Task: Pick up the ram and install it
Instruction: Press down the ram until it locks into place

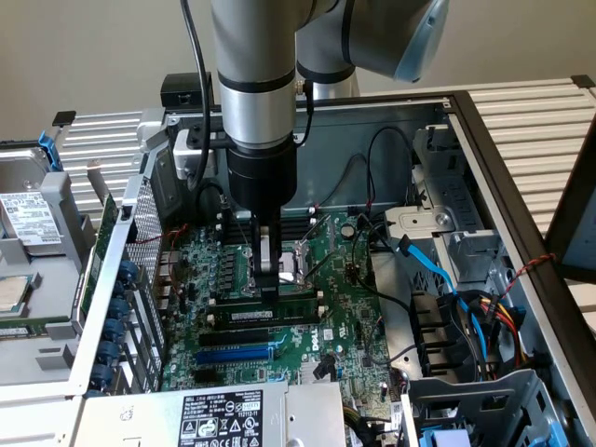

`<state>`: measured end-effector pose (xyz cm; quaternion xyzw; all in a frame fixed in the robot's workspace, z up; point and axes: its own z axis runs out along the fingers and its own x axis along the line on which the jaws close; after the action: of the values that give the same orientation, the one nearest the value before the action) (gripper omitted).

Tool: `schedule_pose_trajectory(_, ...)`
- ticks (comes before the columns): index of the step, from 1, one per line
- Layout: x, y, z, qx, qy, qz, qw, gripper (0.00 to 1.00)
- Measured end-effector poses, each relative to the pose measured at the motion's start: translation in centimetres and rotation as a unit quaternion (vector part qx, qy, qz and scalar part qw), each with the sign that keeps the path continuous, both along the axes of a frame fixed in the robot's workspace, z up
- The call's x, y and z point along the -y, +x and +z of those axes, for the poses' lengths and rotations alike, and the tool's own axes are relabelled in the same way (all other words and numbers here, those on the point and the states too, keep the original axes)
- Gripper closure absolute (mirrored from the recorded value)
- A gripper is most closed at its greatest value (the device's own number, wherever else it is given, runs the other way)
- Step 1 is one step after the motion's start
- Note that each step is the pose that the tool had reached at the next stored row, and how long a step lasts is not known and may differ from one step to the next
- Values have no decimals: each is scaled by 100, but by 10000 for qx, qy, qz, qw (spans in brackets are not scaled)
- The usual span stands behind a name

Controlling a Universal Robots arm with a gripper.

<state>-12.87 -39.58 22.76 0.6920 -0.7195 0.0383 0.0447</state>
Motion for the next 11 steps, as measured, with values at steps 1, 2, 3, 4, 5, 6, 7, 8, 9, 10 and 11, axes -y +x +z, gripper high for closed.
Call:
schedule_pose_trajectory(1,0,0,0,0,0,0,10000,89)
schedule_pose_trajectory(2,0,0,0,0,0,0,10000,89)
schedule_pose_trajectory(3,1,0,0,0,0,0,10000,89)
schedule_pose_trajectory(4,2,0,0,0,0,0,10000,89)
schedule_pose_trajectory(5,4,0,0,0,0,0,10000,89)
schedule_pose_trajectory(6,5,0,0,0,0,0,10000,89)
schedule_pose_trajectory(7,5,0,0,0,0,0,10000,89)
schedule_pose_trajectory(8,6,0,0,0,0,0,10000,89)
schedule_pose_trajectory(9,6,0,0,0,0,0,10000,89)
schedule_pose_trajectory(10,5,0,0,0,0,0,10000,89)
schedule_pose_trajectory(11,5,0,0,0,0,0,10000,89)
